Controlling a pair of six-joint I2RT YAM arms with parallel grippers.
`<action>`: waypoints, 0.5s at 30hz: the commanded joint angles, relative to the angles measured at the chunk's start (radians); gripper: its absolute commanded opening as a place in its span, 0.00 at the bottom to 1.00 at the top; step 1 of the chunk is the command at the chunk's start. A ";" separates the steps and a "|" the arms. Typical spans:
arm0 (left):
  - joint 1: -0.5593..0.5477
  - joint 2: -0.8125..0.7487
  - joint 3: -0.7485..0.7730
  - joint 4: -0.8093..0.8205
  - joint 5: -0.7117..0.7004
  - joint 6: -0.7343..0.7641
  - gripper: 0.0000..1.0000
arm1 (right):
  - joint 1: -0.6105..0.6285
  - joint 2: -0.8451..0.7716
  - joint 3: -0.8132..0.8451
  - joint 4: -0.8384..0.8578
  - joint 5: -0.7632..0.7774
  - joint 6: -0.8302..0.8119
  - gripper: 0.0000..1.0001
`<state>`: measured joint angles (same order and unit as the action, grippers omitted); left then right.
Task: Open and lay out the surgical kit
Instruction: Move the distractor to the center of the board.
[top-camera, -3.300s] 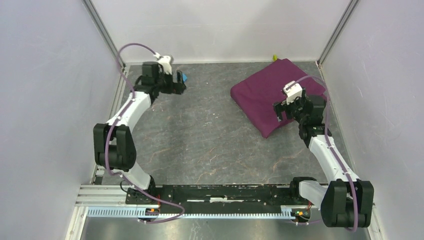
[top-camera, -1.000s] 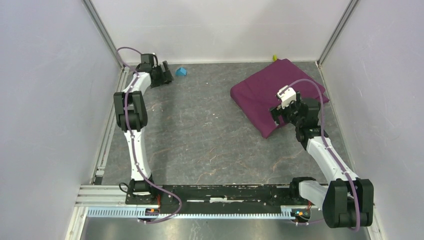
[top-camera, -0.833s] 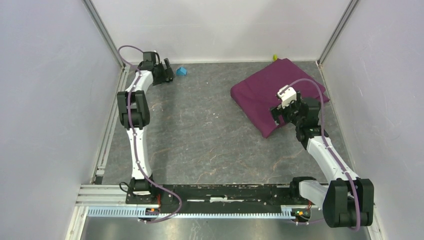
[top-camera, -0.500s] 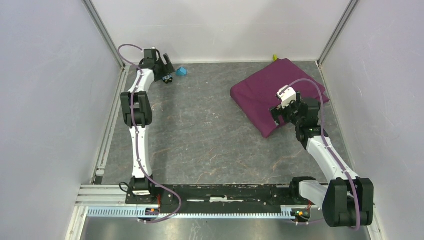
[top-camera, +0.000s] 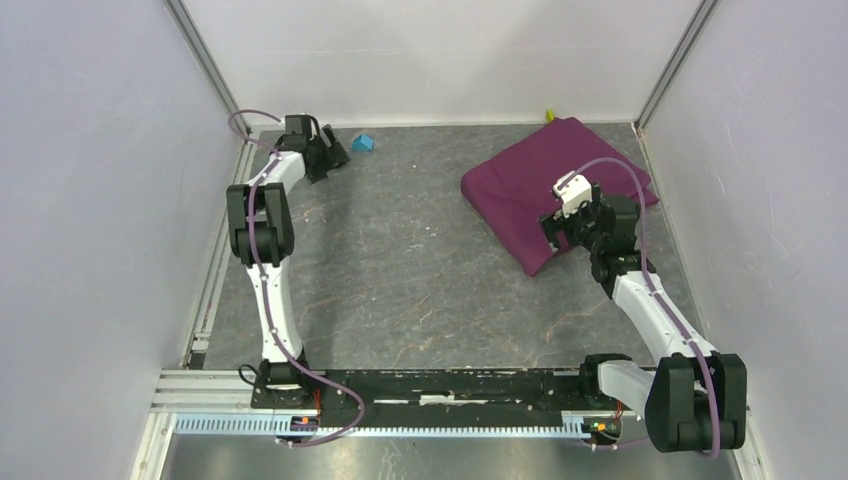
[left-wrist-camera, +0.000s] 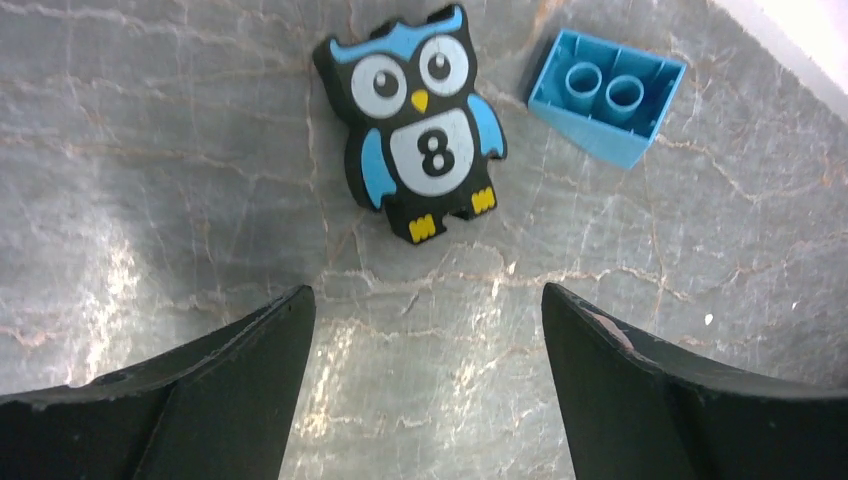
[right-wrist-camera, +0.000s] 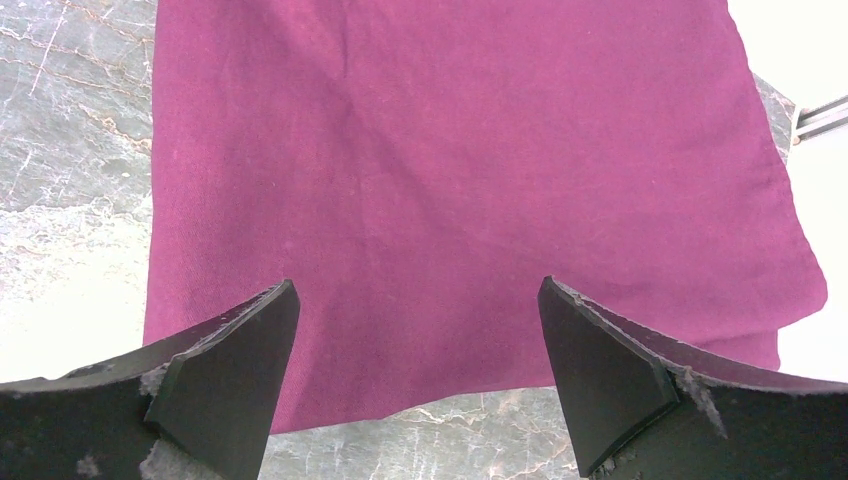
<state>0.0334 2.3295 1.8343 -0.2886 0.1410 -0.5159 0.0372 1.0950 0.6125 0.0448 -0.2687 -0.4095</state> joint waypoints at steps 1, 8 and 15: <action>-0.019 -0.041 -0.089 -0.002 -0.003 -0.039 0.88 | -0.003 0.010 0.005 0.029 -0.006 -0.003 0.97; -0.021 0.104 0.098 -0.058 -0.002 -0.072 0.70 | -0.005 0.001 0.003 0.027 -0.004 -0.002 0.97; -0.021 0.249 0.373 -0.130 -0.021 -0.074 0.66 | -0.009 -0.008 0.003 0.026 0.000 -0.006 0.97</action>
<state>0.0154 2.4744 2.0552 -0.3225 0.1368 -0.5571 0.0345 1.1027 0.6125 0.0444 -0.2687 -0.4095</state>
